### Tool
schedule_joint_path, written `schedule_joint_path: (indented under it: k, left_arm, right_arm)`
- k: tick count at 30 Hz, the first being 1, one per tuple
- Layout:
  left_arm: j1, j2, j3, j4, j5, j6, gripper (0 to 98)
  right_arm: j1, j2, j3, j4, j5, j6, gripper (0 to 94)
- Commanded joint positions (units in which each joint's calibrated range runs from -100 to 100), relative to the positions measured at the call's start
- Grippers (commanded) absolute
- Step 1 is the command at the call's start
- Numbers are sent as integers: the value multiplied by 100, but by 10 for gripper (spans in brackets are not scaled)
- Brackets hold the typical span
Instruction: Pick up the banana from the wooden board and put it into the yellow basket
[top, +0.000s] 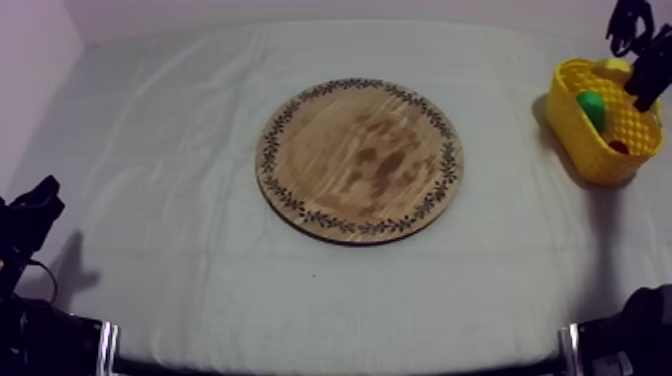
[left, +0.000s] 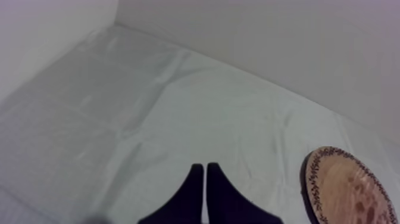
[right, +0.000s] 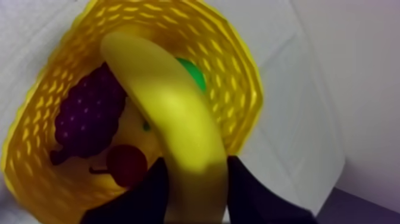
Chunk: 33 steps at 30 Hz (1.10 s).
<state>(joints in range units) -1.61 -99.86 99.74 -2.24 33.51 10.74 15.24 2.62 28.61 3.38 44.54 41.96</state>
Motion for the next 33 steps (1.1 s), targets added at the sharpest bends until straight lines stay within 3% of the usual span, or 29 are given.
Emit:
schedule_joint_path:
  k: [1, 14, 20, 23, 25, 30, 33]
  left_arm:
    - [-2, 3, 4, 2, -4, 2, 1]
    - [-2, 3, 4, 2, -4, 3, 1]
    - [-2, 3, 4, 2, -4, 3, 1]
    - [-2, 3, 4, 2, -4, 3, 1]
    - [-2, 3, 4, 2, -4, 3, 1]
    - [-2, 3, 4, 2, -4, 3, 1]
    - [-2, 3, 4, 2, -4, 3, 1]
  right_arm:
    - [-48, 325, 0, 74, -93, -124, 305]
    - [-147, 1073, -14, 203, -540, -427, 313]
    - [-121, 1137, 13, 268, -753, -517, 549]
    - [-112, 1087, 80, 263, -848, -529, 614]
    - [-112, 1018, 114, 219, -844, -528, 570]
    - [-133, 600, 244, -51, -804, -644, 183]
    - [-146, 161, 490, -262, -910, -763, 68]
